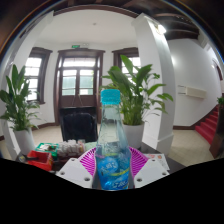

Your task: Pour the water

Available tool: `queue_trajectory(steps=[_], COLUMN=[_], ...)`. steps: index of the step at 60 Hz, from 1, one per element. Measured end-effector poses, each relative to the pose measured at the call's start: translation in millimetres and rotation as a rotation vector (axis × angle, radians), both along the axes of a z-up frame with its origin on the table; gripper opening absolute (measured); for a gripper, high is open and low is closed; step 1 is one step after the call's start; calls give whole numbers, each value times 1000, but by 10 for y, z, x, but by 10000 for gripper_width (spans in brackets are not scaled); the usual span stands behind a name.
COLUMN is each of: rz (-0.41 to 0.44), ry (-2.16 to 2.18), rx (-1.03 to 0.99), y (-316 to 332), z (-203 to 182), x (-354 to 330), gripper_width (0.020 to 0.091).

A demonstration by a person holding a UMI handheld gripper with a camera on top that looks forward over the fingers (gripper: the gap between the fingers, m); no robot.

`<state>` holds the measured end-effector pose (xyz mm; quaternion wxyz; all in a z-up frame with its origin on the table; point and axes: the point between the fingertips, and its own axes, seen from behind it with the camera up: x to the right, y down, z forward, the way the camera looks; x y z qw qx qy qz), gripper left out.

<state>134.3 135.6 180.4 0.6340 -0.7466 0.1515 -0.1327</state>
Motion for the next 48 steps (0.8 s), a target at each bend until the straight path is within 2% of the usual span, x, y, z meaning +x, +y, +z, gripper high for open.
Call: queue_trajectory(steps=[13,14,24,35,41,43,48], rz=[5,4,6,14,14,14,27], ry=[34,34,61,50,56,55,58], rx=[-46,-56,24,-18,-46,-54,-79], y=[59,57,23,-36,-125,-193,-465], z=[-750,-818,-793,-784,-836,-846,-864], x=[168,174,136,106,78,54,-36], gripper_width=[415,438,426,557,794,823,829])
